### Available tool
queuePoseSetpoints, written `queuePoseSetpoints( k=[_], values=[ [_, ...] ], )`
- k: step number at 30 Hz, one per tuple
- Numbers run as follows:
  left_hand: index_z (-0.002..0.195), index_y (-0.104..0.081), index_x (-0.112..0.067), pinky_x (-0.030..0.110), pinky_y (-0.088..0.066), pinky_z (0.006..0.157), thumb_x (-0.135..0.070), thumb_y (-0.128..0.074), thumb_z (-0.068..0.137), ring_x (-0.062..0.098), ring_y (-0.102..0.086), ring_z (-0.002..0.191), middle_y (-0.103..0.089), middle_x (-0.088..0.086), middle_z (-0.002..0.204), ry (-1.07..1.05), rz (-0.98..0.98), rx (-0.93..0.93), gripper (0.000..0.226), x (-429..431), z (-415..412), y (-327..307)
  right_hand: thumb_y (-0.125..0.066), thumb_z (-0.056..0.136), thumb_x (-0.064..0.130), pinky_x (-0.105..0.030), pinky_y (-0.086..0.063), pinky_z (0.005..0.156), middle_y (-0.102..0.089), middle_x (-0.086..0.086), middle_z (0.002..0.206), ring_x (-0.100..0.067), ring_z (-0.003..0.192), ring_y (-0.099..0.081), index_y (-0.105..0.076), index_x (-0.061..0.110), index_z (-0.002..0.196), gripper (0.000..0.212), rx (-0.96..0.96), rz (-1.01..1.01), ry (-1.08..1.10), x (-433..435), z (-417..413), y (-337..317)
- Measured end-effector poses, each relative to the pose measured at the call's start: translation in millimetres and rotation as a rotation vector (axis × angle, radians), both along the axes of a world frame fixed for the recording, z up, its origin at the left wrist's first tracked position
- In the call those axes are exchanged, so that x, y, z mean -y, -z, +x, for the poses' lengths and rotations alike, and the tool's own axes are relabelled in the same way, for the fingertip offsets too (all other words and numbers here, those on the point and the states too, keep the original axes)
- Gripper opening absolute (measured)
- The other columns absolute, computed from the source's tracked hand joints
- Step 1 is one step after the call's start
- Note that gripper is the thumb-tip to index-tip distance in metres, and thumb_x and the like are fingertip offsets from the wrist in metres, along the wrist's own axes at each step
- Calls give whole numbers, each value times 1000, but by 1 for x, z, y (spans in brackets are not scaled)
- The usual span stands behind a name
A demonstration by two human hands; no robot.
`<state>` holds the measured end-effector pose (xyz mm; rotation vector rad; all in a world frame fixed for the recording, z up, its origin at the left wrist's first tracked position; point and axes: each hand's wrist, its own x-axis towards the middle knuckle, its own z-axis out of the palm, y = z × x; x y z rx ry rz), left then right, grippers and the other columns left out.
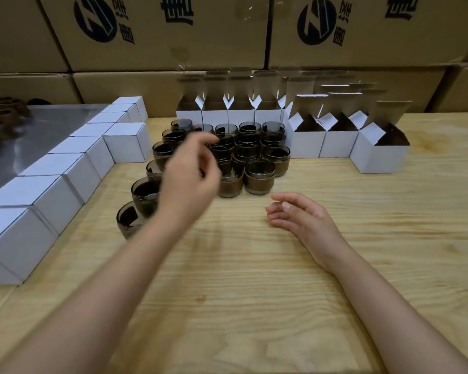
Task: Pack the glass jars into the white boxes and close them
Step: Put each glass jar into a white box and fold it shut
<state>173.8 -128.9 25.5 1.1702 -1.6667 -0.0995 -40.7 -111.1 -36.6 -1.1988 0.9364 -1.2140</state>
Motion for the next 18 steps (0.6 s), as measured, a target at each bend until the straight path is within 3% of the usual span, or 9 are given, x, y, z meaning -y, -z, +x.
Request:
queuePoseSetpoints(
  k=[2,5,7,13,18],
  values=[
    [114,-56,-22,13,-42,66,-5,-56,88,4,-53,71,-55,-12,82,71,119,14,32,-22,-31,27,-46,96,4,-29,-55,82,-68,-13,94,-21,90,-66,-63,5,110,22,-6,1,11,-1,1,0],
    [116,-58,-24,28,-47,76,-10,-54,90,9,-57,79,-55,-12,90,72,341,161,30,-32,-48,64,-45,97,3,-31,-54,84,-67,-13,94,-21,89,-65,-61,3,111,22,-21,-3,15,-3,2,-1],
    [114,-63,-22,34,-46,81,-12,-50,93,16,-58,91,-56,-7,97,83,370,325,27,-30,-48,73,-45,97,3,-32,-54,85,-66,-13,94,-20,88,-64,-62,4,110,22,-38,-4,21,-4,3,-3],
    [113,-65,-23,32,-46,79,-14,-48,94,15,-55,88,-51,-9,98,124,376,360,27,-24,-48,72,-49,95,3,-30,-51,83,-66,-9,95,-19,89,-62,-63,11,105,19,-144,-42,61,-5,8,-5],
    [113,-63,-26,28,-45,83,-19,-46,96,8,-50,85,-44,-16,94,123,419,338,25,-21,-48,73,-55,93,13,-32,-50,83,-67,0,101,-19,97,-62,-62,24,97,14,-289,-83,476,25,-18,-28]
  ],
)
